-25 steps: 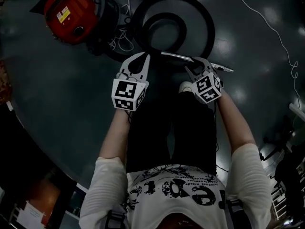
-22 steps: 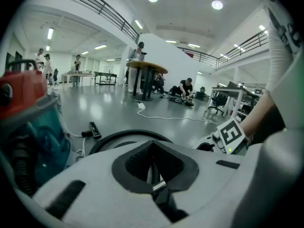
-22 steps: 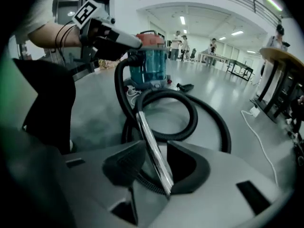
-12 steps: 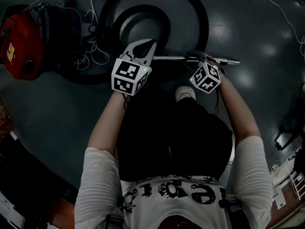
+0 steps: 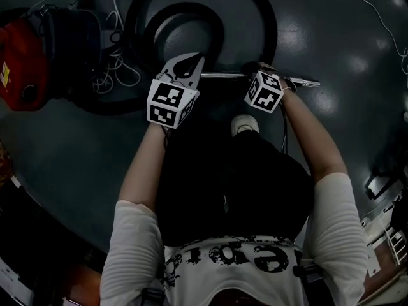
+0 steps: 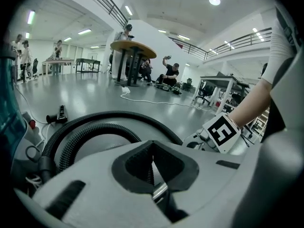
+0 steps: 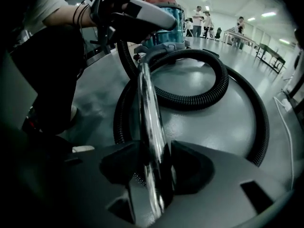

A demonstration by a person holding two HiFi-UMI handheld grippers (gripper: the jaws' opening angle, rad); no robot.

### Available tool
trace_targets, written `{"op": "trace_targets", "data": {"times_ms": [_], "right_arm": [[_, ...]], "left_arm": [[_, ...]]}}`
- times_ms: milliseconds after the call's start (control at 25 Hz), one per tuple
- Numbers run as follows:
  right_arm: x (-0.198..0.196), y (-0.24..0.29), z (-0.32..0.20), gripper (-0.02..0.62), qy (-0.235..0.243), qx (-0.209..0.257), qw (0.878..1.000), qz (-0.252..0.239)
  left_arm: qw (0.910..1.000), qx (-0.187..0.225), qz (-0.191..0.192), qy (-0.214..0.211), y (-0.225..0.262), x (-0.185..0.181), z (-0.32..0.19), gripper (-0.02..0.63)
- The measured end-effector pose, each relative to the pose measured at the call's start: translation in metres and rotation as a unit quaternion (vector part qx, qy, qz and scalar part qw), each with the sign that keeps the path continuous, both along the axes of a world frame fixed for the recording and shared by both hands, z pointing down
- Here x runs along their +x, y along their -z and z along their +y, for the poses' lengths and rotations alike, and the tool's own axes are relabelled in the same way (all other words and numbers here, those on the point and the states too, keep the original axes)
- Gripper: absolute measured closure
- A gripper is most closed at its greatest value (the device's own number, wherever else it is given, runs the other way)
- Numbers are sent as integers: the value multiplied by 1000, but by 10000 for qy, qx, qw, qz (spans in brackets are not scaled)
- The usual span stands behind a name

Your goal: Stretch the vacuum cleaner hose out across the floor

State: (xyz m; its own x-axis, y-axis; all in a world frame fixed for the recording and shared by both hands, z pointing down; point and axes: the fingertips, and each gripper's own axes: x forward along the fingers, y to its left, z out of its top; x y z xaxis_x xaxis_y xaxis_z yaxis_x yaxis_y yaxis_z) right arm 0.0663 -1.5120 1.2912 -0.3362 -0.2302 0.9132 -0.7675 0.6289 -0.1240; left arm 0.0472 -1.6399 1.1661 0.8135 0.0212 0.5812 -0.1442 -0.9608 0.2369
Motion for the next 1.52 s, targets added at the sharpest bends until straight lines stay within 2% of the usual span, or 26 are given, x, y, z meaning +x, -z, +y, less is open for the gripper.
{"op": "trace_targets", "data": {"times_ms": [80, 200, 240, 360, 520, 720, 800, 920, 1000, 1120, 1320, 1440, 1520], "right_arm": [[1, -15, -5, 425, 112, 215, 9986, 473], [2, -46, -12, 434, 484, 552, 9845, 1591], [1, -50, -12, 471, 597, 498, 9821, 1716], [-4, -51, -12, 526, 639, 196, 9876, 1420], [-8, -49, -12, 526, 644, 92, 9914, 1133], [-12, -37, -9, 528, 639, -16, 9946, 819], [-13, -16, -9, 528, 582, -68, 9959, 685], [-11, 26, -8, 528, 425, -333, 9969, 567], [-7, 63, -8, 529, 290, -531, 9971, 460], [-14, 140, 2, 529, -108, -828, 9965, 19], [-27, 290, 19, 529, -979, -1131, 9870, -593], [-22, 377, 21, 529, -1330, -1103, 9825, -701], [-17, 436, 28, 529, -1566, -1110, 9783, -780]], "left_arm": [[9999, 95, -98, -31, 0, -6, -2, 601], [9995, 228, -199, 0, 0, -16, -8, 601], [9995, 243, -212, 13, 0, -19, -9, 601], [9988, 343, -334, -136, -5, -28, -11, 601], [9981, 393, -415, -250, -9, -35, -10, 601], [9991, 294, -269, 109, 3, -28, -21, 601], [9991, -42, -115, 401, 16, -27, -23, 600], [9932, -620, 131, 979, 57, -28, -29, 601], [9913, -627, 155, 1146, 96, -31, -31, 601], [9909, -551, 29, 1226, 165, -43, -23, 601], [9780, -1072, 78, 1789, 294, -60, -10, 601], [9716, -901, 8, 2188, 374, -65, -5, 601], [9705, -819, -74, 2265, 421, -66, 11, 601]]}}
